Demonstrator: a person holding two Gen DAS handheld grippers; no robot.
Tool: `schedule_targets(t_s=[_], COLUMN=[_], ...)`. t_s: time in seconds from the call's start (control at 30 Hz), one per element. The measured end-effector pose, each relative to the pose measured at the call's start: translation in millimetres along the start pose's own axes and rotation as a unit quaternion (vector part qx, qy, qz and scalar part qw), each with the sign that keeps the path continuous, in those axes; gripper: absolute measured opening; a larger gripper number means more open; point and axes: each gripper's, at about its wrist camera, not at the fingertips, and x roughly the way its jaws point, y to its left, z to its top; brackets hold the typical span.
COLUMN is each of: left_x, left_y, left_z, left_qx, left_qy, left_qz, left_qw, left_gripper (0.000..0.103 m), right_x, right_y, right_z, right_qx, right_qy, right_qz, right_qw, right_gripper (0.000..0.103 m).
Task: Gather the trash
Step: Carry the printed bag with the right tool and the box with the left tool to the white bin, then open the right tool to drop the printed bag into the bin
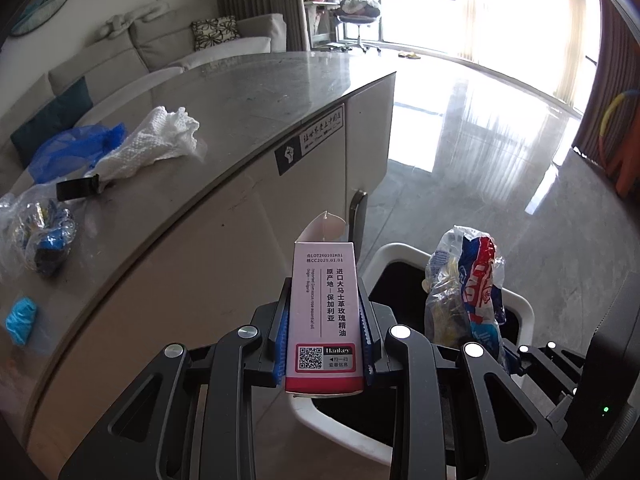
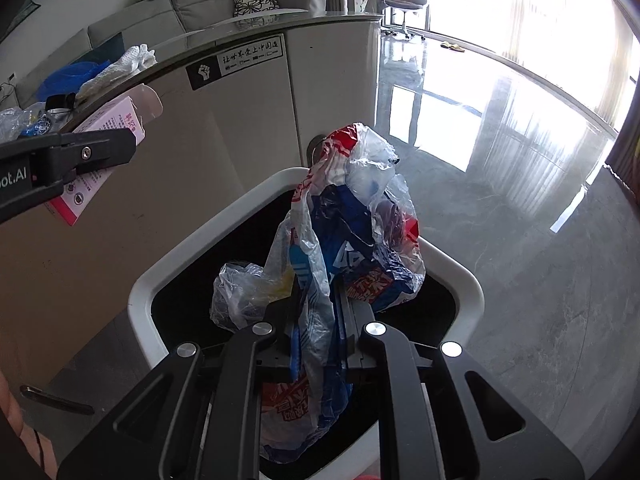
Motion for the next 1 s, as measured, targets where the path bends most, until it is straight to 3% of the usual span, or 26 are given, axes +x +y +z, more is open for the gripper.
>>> schedule_targets(t_s=[0.23, 0.47, 0.57, 0.67, 0.7, 0.73, 0.77, 0.8, 1.0], left_x=[16.0, 23.0, 23.1, 22.7, 22.8, 22.8, 22.7, 22.3, 21.0], left_y=[-9.2, -9.5, -10.2, -11.7, -12.3, -12.7, -12.7, -12.2, -7.0], left_z=[-2.0, -4.1, -3.7, -3.9, -3.9, -4.0, -3.9, -4.1, -4.0], left_qx=[0.020, 0.019, 0.018, 0.024, 0.026, 0.028, 0.029, 0.029, 0.025], left_qy=[0.009, 0.020, 0.020, 0.018, 0.018, 0.018, 0.018, 0.018, 0.018], left_qz=[0.002, 0.002, 0.001, 0.001, 0.002, 0.002, 0.002, 0.003, 0.005], left_qw=[0.9998, 0.9996, 0.9996, 0.9995, 0.9995, 0.9994, 0.9994, 0.9994, 0.9995], left_gripper=[0.029, 0.029, 0.029, 0.029, 0.029, 0.029, 0.029, 0.029, 0.029], right_x=[22.2, 53.5, 56.6, 53.9, 56.0, 55.2, 54.9, 53.1, 43.1], right_y=[14.4, 9.6, 6.5, 6.2, 7.2, 7.0, 7.2, 7.8, 6.8], right_z=[-12.0, -30.4, -34.0, -32.2, -28.8, -28.8, -27.9, -27.1, -24.5], right_qx=[-0.026, -0.021, -0.021, -0.021, -0.021, -0.018, -0.016, -0.018, -0.026], right_qy=[0.041, 0.123, 0.129, 0.122, 0.118, 0.113, 0.109, 0.100, 0.066], right_qz=[0.009, 0.004, -0.001, 0.000, 0.001, -0.003, -0.009, -0.011, -0.009], right_qw=[0.999, 0.992, 0.991, 0.992, 0.993, 0.993, 0.994, 0.995, 0.997], right_gripper=[0.015, 0.015, 0.016, 0.028, 0.046, 0.080, 0.094, 0.098, 0.098])
